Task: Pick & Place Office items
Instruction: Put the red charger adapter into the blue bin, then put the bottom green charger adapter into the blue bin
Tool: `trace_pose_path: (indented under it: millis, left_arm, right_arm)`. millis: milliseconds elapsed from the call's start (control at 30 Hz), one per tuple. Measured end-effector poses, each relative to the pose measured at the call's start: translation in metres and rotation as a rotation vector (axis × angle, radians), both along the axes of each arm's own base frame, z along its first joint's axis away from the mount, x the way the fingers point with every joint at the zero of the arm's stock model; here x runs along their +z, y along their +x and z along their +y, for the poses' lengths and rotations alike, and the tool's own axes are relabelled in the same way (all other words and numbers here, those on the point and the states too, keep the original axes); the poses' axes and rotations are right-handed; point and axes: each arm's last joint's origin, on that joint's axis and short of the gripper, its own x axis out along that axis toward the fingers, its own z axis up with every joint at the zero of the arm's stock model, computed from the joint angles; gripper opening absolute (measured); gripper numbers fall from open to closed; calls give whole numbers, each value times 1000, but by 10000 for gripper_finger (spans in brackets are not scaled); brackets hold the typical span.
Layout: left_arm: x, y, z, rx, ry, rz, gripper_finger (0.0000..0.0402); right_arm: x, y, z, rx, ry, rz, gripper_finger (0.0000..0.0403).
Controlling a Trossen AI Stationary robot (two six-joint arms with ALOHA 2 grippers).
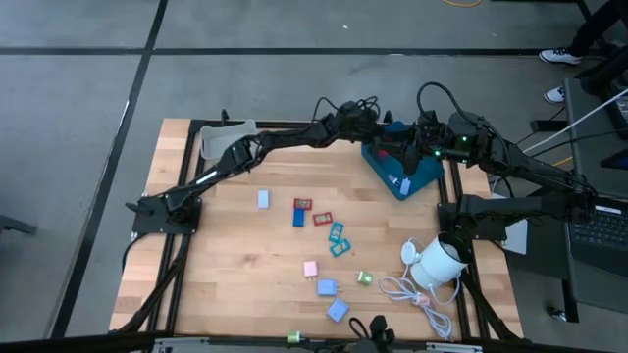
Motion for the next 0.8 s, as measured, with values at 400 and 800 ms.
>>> trace_pose_path:
  millis: [400, 800]
  left_arm:
    - [5, 2, -11, -97, -101, 4, 295]
    - [136, -55, -73, -210, 293, 375, 292]
  right_arm:
    - [1, 0, 0, 16, -2, -7, 277]
    - [3, 1, 1, 62, -38, -27, 277]
